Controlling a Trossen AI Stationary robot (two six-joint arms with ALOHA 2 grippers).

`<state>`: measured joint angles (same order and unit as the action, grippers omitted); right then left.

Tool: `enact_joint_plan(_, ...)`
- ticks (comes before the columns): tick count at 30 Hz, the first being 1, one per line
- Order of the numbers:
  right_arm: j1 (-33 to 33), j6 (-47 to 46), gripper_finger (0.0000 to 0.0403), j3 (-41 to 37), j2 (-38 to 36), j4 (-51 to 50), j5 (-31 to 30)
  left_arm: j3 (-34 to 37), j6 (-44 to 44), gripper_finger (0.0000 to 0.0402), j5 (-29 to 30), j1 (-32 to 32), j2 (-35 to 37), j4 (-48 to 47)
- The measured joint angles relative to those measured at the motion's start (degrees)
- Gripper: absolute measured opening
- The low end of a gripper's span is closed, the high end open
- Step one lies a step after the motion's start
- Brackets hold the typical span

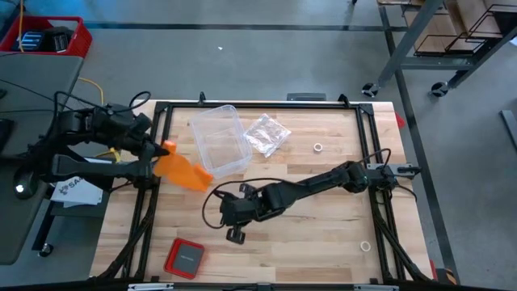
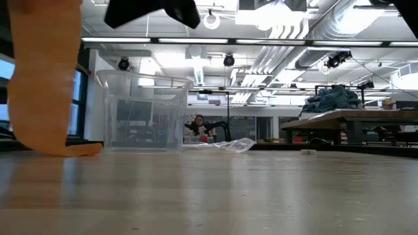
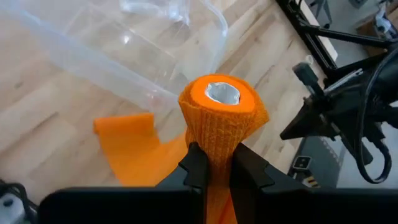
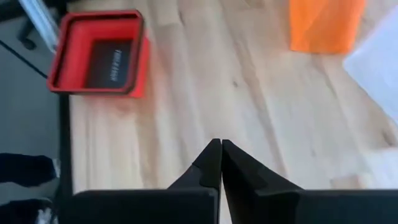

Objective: Roll bandage
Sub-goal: Roll the orange bandage

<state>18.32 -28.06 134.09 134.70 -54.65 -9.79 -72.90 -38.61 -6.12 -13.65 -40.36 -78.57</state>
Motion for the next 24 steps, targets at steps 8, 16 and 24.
enact_joint_plan(8,-0.34,0.56,0.0000,-0.01,-0.56,-4.82,-0.21,0.00,3.23,0.0029,0.01,0.00,-1.53,2.03)
enact_joint_plan(16,-3.06,2.88,0.0000,-0.03,-5.99,-13.78,-4.62,-0.01,3.76,0.0029,2.20,0.00,-0.55,2.10)
enact_joint_plan(24,-8.28,5.19,0.0000,-0.03,-13.61,-21.87,-10.49,-0.02,4.80,0.0029,2.22,0.00,-0.48,2.12)
